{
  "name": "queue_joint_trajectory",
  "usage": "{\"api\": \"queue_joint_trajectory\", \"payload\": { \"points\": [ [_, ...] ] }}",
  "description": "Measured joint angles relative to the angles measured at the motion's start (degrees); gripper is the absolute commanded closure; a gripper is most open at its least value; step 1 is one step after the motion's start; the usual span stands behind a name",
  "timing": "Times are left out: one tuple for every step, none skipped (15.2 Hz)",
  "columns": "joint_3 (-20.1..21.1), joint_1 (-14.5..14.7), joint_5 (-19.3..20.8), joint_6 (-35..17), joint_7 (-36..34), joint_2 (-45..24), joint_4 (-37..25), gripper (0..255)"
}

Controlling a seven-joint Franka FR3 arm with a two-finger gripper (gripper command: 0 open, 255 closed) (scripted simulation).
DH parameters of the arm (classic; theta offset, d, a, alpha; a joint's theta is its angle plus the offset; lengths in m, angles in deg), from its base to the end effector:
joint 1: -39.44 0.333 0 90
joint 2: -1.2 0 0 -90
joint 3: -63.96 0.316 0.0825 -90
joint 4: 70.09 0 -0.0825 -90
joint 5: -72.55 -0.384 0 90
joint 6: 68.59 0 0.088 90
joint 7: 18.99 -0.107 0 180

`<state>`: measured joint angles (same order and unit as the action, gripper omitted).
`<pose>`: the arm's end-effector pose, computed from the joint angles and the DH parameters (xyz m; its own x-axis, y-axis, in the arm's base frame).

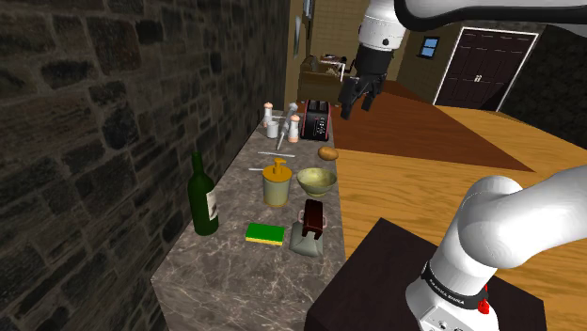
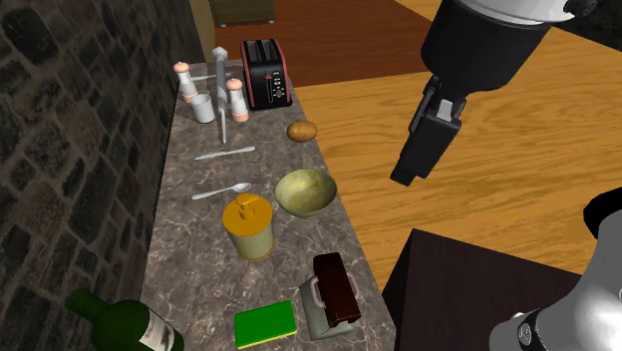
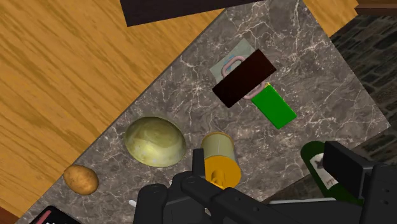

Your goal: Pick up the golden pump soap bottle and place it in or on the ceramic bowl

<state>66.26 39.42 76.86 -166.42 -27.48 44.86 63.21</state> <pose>0.3273 0.0100 0.6103 0.9824 -0.1047 0.1550 -0.1182 -0.9897 0.0808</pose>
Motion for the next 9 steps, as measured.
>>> {"api": "queue_joint_trajectory", "payload": {
  "points": [
    [0.0,0.0,0.0,0.0,0.0,0.0,0.0,0],
    [-0.2,0.0,0.0,-0.8,0.2,-0.5,0.3,0],
    [-0.6,-0.2,0.2,-2.2,0.4,-2.0,0.3,0],
    [-0.9,-0.3,0.2,-3.9,0.7,-3.2,0.8,0],
    [-1.5,-0.4,0.4,-5.6,1.2,-4.3,1.4,0],
    [-1.7,-0.5,0.4,-7.2,1.3,-6.0,1.3,0],
    [-1.9,-0.5,0.4,-8.8,1.4,-7.8,1.1,0],
    [-2.4,-0.6,0.5,-10.3,1.9,-9.6,0.8,0],
    [-2.6,-0.6,0.4,-12.0,2.0,-11.3,0.9,0]
  ]
}}
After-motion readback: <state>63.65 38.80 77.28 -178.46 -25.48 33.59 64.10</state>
